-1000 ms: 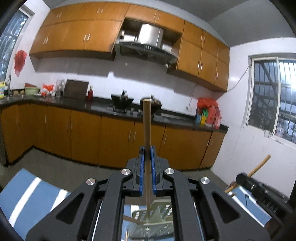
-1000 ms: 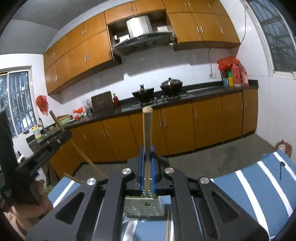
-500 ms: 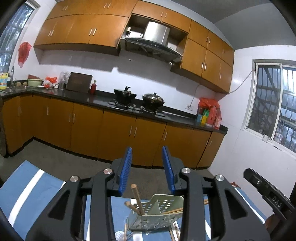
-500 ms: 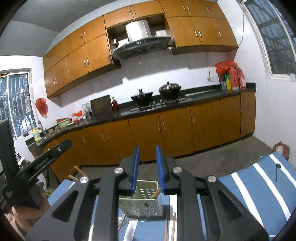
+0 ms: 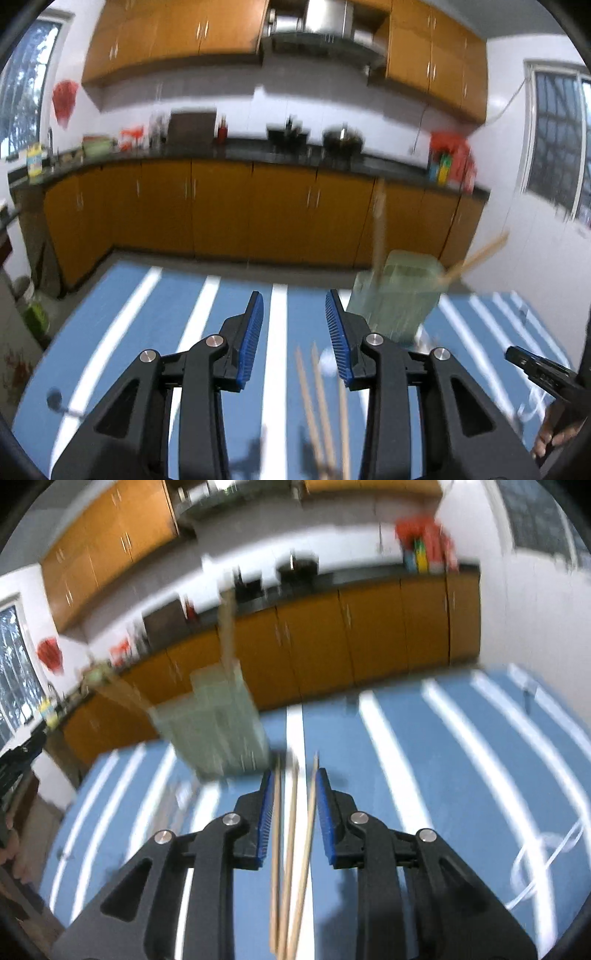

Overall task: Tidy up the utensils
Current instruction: 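Move the left gripper back to the chopsticks while the right gripper returns beside it, then close the left gripper on a third chopstick while the right gripper grasps one too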

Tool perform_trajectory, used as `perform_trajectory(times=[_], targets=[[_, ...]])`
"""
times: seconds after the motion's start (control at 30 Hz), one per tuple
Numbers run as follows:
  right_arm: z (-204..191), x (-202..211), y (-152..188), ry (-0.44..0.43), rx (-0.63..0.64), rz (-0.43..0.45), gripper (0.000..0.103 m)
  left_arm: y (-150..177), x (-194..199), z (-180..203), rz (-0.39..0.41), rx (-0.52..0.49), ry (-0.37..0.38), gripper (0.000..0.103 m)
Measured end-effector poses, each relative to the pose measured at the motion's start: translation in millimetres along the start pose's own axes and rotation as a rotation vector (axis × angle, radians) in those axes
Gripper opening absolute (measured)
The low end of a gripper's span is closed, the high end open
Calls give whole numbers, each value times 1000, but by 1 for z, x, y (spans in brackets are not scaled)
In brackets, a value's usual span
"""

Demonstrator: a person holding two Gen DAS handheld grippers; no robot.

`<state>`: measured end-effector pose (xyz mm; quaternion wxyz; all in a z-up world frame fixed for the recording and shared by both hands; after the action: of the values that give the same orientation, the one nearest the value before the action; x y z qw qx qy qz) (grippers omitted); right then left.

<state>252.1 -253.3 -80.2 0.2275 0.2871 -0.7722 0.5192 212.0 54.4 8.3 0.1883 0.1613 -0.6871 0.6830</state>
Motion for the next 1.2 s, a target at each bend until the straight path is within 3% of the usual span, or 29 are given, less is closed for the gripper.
perform_trajectory(times=[0.07, 0.23, 0.3, 0.33, 0.5, 0.7, 0.9, 1.2], targets=[[3, -20, 24, 3, -4, -75, 23, 30, -11, -2, -74, 2, -4, 36], [1, -42, 56, 46, 34, -142, 23, 80, -26, -3, -200, 54, 34, 36], [5, -49, 64, 83, 52, -164, 18, 93, -30, -1, -232, 69, 52, 36], [7, -49, 66, 93, 55, -170, 10, 98, -33, 2, -250, 75, 64, 36], [29, -41, 58, 165, 29, -117, 8, 113, -41, 19, -297, 68, 118, 31], [38, -40, 57, 172, 23, -109, 8, 129, -50, 38, -344, 22, 143, 23], [36, -41, 57, 177, 46, -105, 8, 143, -62, 47, -405, -48, 91, 16], [32, -37, 64, 174, 93, -108, 10, 142, -61, 43, -387, -99, 27, 7]])
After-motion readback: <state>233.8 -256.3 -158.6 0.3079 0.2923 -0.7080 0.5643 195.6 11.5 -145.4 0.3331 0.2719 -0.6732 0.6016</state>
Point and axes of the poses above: each gripper's, at about its wrist camera, not at the fingertips, and x roughly against the way its jaws point, z to its right, y to its underside, the point moved 7 cm from there along -x, roughly the way its jaws point, and after that the axes turned 7 degrees about -x, right-handed, at the moved point
